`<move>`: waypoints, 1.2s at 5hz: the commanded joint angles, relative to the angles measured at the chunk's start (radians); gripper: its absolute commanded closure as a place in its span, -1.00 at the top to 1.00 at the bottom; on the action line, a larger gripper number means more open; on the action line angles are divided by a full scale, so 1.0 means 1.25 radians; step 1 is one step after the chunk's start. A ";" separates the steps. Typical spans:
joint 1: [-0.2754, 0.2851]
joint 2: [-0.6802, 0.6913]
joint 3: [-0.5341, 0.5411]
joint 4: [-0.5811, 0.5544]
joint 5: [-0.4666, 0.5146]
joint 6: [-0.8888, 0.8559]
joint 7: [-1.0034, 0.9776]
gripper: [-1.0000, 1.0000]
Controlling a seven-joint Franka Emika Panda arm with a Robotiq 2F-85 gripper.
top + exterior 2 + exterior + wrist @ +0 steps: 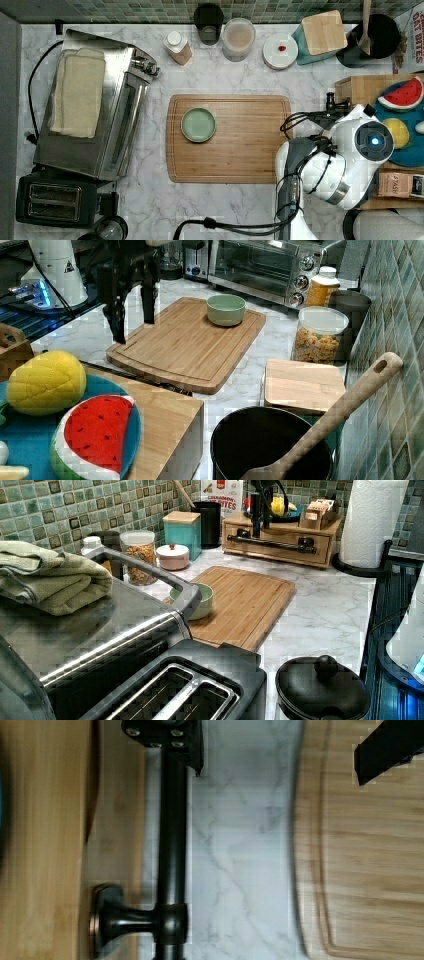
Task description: Open the drawer.
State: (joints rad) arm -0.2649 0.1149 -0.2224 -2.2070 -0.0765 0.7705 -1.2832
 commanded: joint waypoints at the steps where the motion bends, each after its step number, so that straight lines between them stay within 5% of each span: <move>1: -0.057 0.039 -0.045 0.067 0.030 0.113 -0.183 1.00; 2: -0.010 0.061 -0.104 0.060 0.067 0.155 -0.219 1.00; 3: -0.073 0.082 -0.043 0.062 0.127 0.166 -0.255 1.00; 6: -0.023 0.088 -0.036 -0.002 0.135 0.215 -0.114 1.00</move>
State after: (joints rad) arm -0.3047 0.2252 -0.2769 -2.2188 0.0742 0.9736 -1.4658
